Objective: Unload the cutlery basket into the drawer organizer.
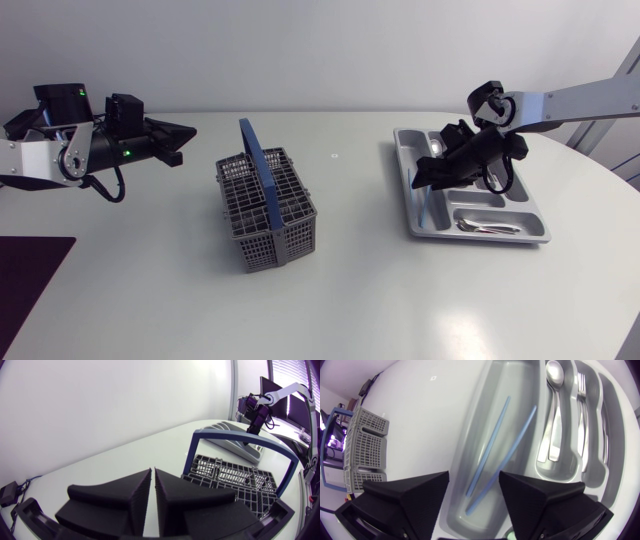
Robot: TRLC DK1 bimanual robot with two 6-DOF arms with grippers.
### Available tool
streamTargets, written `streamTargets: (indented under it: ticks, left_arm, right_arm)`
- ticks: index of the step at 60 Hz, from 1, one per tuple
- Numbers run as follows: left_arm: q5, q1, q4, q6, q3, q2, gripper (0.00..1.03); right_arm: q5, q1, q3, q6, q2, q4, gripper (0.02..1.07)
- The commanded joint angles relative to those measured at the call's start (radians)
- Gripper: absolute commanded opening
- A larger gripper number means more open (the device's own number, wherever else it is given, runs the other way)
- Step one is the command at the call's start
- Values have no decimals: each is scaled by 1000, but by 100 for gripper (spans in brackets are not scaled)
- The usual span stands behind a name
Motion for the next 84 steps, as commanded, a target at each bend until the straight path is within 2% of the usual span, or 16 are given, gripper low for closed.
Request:
streamTargets:
  ticks: [1, 10, 18, 20, 27, 31, 48, 63, 74, 84]
  left_arm:
    - [11, 4, 23, -44, 30, 62, 17]
    - [11, -10, 60, -76, 99, 165, 17]
    - [12, -26, 68, -123, 191, 259, 17]
    - [12, -33, 68, -123, 215, 280, 17]
    - [12, -58, 63, -143, 294, 345, 17]
    - [15, -65, 42, -153, 347, 388, 17]
    - [94, -82, -129, -143, 505, 487, 16]
    - [118, -98, -240, -54, 499, 478, 16]
    - [118, -98, -320, 15, 484, 461, 16]
    - [118, -84, -323, 41, 426, 421, 15]
  right_arm:
    - [5, 38, -63, -6, -123, 35, 103]
    - [-70, 144, -198, -74, -285, 92, 101]
    - [-121, 256, -284, -127, -371, 110, 89]
    - [-126, 274, -294, -130, -382, 112, 78]
    - [-156, 338, -325, -149, -383, 122, 28]
    - [-184, 375, -336, -155, -368, 124, 9]
    - [-239, 512, -348, -153, -322, 125, 8]
    - [-253, 587, -334, -141, -261, 156, 8]
    - [-245, 582, -307, -126, -239, 176, 8]
    - [-242, 565, -244, -120, -210, 171, 8]
